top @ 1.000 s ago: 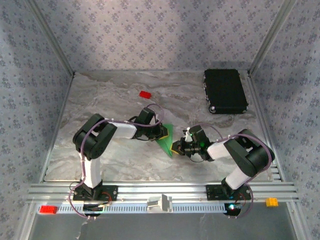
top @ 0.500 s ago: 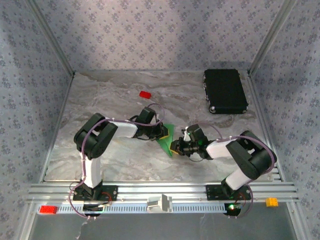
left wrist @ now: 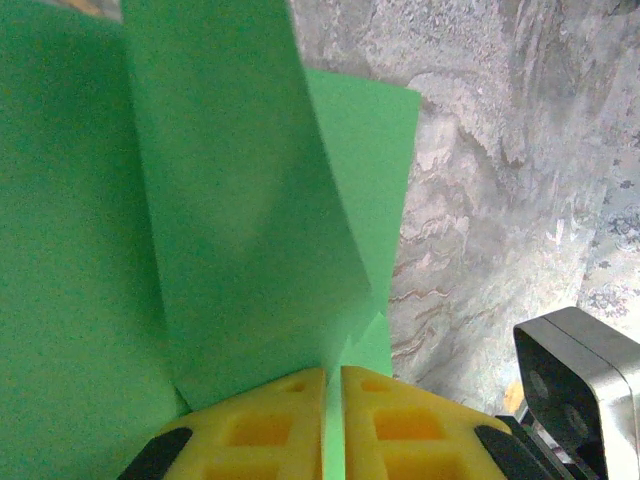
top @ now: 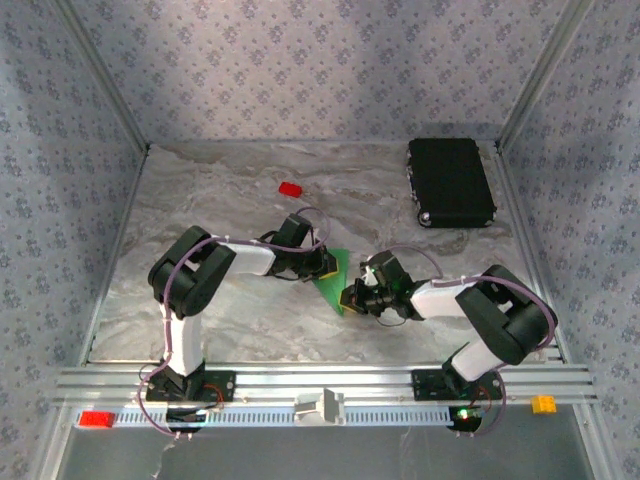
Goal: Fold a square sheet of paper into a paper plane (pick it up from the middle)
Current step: Fourth fold the wing at the center of the table.
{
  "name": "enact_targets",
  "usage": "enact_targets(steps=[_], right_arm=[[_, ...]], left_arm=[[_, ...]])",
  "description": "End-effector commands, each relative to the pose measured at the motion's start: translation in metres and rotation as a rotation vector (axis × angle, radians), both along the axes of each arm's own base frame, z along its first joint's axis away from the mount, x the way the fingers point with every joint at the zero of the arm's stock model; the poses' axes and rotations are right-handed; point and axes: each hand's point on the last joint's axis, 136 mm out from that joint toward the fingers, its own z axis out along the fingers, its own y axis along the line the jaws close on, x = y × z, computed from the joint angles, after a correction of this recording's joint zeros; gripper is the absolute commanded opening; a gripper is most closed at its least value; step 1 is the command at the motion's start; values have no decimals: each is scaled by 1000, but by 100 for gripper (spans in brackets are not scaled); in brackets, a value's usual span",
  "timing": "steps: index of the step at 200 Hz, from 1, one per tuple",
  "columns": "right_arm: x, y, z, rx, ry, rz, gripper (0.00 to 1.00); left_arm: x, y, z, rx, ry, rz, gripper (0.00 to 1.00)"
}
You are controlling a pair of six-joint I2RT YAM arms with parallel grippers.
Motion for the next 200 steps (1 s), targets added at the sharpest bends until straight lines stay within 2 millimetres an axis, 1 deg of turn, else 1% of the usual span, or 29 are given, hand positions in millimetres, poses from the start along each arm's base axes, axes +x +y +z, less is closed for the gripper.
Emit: enact_targets(steps=[1,31,62,81,127,166,200], right_arm=[[-45,-22,-32,-120,161,38,12],[-48,-24,-27,-131,159,45,13],[-54,-28,-33,-144,172,47,9],[-56,-28,-36,-145,181,49,8],[-55,-28,-30,-148,168,49,13],[-60,-29,-32,-157,173,65,8],[-61,-32,-33,-180,174,59,7]], left_arm=[[-11,8,-24,70,53,-8,12],[-12,9,-24,71,54,-7,12],[-11,9,-25,72,56,-3,12],[-11,9,-24,71,54,-3,12],[-12,10,-24,71,55,2,12],[-12,10,-24,71,53,8,12],[-13,9,-24,69,55,11,12]])
